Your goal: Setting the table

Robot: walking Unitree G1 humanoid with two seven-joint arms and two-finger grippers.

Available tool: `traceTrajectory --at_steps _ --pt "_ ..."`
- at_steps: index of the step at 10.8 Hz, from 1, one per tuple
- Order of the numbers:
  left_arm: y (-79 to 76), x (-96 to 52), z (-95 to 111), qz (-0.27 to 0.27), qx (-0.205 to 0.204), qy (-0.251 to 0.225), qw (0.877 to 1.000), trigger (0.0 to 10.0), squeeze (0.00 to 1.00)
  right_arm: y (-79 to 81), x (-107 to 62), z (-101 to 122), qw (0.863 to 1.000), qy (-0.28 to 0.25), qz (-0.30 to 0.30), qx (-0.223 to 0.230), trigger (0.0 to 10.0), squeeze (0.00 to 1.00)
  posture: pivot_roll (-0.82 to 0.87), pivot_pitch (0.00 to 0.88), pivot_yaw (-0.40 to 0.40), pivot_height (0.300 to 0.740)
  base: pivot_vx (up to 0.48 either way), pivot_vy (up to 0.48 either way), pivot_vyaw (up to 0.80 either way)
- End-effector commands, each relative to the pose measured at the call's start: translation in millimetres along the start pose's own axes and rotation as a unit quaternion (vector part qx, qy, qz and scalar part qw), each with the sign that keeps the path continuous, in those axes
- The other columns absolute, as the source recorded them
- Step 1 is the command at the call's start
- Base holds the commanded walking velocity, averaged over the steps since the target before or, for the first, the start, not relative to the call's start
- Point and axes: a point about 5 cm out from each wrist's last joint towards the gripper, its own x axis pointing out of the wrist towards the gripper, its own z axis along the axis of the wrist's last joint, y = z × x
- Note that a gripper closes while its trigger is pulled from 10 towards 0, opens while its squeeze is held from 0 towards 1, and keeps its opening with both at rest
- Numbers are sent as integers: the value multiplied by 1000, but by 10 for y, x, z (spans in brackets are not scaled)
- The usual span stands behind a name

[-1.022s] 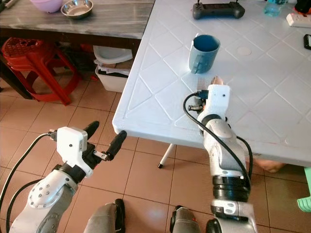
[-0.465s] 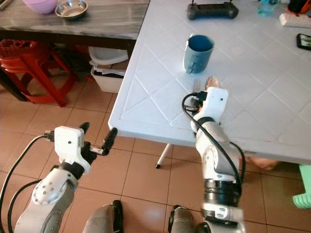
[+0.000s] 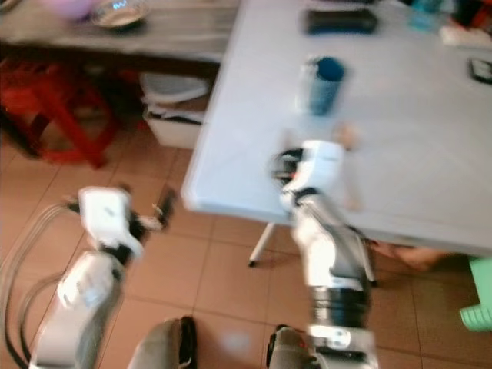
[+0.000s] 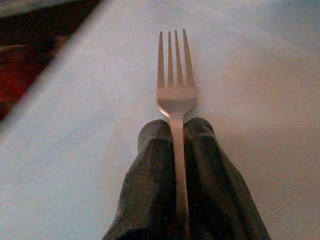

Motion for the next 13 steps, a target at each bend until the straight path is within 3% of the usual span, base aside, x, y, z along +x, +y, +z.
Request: traceTrajectory --at_steps 1,4,6,8,12,13 --pt "33 14 -18 26 0 1 1000 10000 0 -37 2 118 999 -34 -3 -16 0 0 61 166 -9 740 0 480 0" --pt "7 51 -5 32 -10 -15 999 10000 0 -135 -77 268 992 -106 -7 -64 0 0 54 129 -12 740 0 480 0" --pt "12 -17 -94 31 -16 -8 999 10000 0 -291 -260 197 985 -134 -25 -105 0 0 43 74 0 740 0 480 0" --pt "109 -63 -131 44 8 -11 999 10000 0 -413 -421 66 980 -138 -40 -137 0 0 55 17 2 740 0 480 0" --pt "165 86 -87 37 28 -37 998 10000 0 -334 -401 -13 978 -151 -38 -137 0 0 59 0 7 740 0 461 0" --pt "164 88 -78 31 33 -43 998 10000 0 -368 -445 -55 979 -147 -43 -135 4118 0 59 0 13 740 371 307 0"
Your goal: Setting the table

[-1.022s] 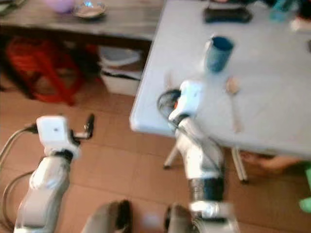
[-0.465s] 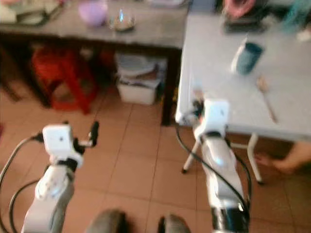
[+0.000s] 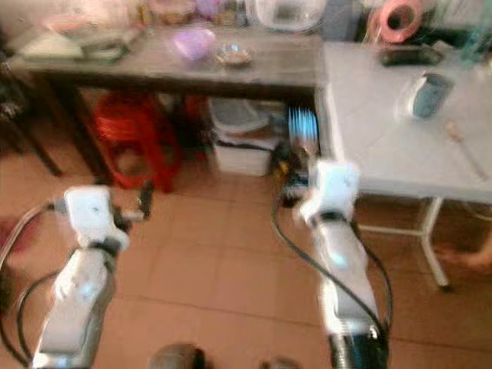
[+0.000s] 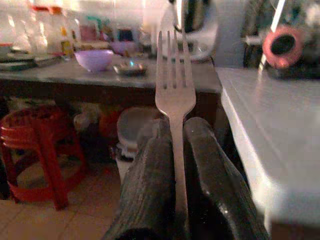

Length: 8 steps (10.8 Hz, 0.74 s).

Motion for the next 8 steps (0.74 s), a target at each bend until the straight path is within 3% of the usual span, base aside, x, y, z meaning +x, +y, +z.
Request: traceTrajectory --at_steps 1,4,6,8 --pt "24 7 23 -3 11 -9 1000 10000 0 29 -12 21 1000 -5 4 0 10000 0 57 0 15 740 431 0 0" --pt "-186 -40 -14 -53 -1 -6 999 10000 0 29 -2 -4 1000 1 7 -1 10000 0 55 0 8 740 480 0 -133" --pt "-203 -47 -23 -60 -3 -5 998 10000 0 25 23 5 1000 1 10 -2 10000 0 57 0 5 740 480 0 -531" --pt "-215 -49 -27 -66 -4 -4 998 10000 0 42 48 27 1000 -3 16 -4 10000 0 56 0 6 740 480 0 0"
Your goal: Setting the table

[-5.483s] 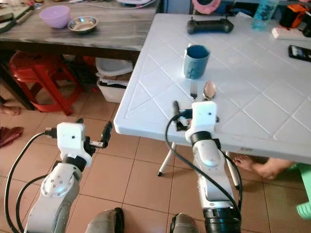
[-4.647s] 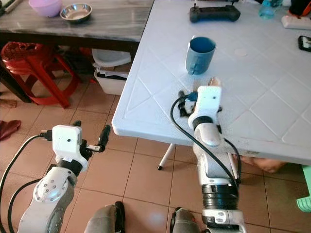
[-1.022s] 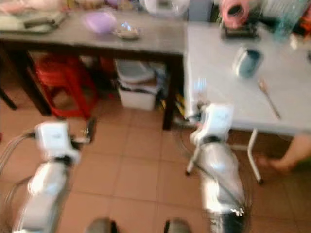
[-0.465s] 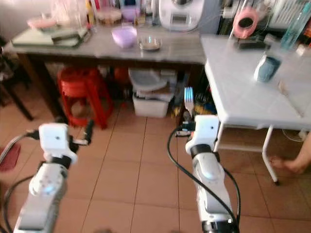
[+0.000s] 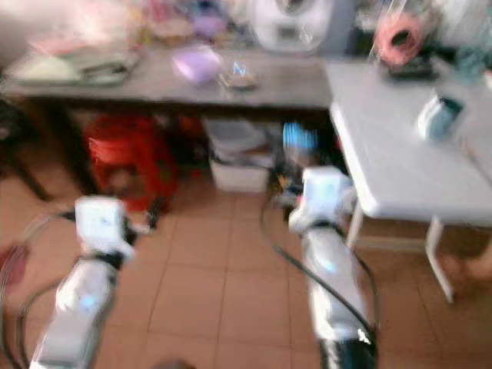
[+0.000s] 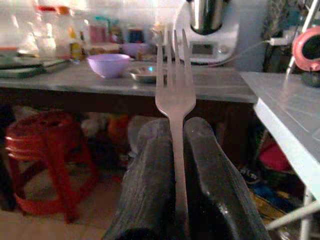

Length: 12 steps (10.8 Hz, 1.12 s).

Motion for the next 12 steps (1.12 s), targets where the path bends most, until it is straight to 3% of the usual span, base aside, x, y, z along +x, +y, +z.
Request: traceTrajectory --at_steps 1,5,6,8,10,12 --pt "-91 21 44 -21 -3 -9 1000 10000 0 -112 -9 38 1000 -5 -18 -10 10000 0 55 0 6 740 480 0 0" --pt "-98 42 61 -21 -3 -12 1000 10000 0 -104 7 50 1000 -8 -15 -7 10000 0 49 0 7 740 480 0 0" --pt "-50 31 42 -2 5 -7 1000 10000 0 -90 -37 24 1000 -2 -8 -28 10000 0 49 0 9 740 480 0 463" --pt "-9 10 28 11 8 -2 1000 10000 0 -103 -146 -27 1000 6 -7 -18 10000 0 51 0 14 740 480 0 238" --pt "27 7 44 12 11 -2 1000 10000 0 -224 -300 -96 999 23 -21 -25 10000 0 43 4 27 740 480 0 0" --pt "16 8 68 11 13 -4 1000 10000 0 -211 -310 -95 999 23 -24 -35 10000 0 38 24 35 740 480 0 0"
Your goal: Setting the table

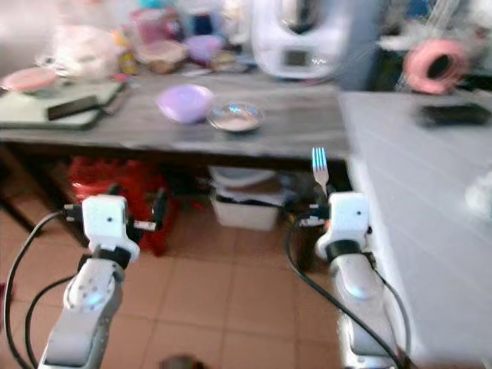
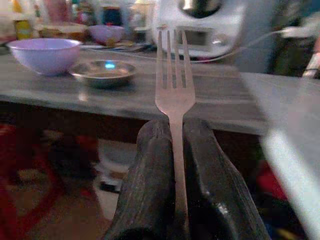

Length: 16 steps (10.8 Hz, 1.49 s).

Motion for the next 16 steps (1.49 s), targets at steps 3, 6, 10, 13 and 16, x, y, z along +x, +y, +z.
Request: traceTrajectory --at_steps 3,6,10,13,16 --pt "24 9 47 3 6 -3 1000 10000 0 43 57 107 1000 -18 10 -1 10000 0 53 37 30 740 480 0 690" --pt "-16 4 51 -12 1 2 1000 10000 0 17 78 106 1000 -15 -13 22 10000 0 51 42 33 740 471 0 0" --pt "-27 16 55 -18 -4 2 1000 10000 0 -46 117 90 999 -5 -37 34 10000 0 51 41 30 740 241 372 -400" --pt "14 -25 74 -14 -5 -4 1000 10000 0 -36 146 98 999 -6 -42 33 10000 0 60 45 30 740 0 145 0" --pt "80 -150 46 -15 13 12 1000 10000 0 -148 214 41 993 17 -98 64 10000 0 82 96 43 740 0 0 0"
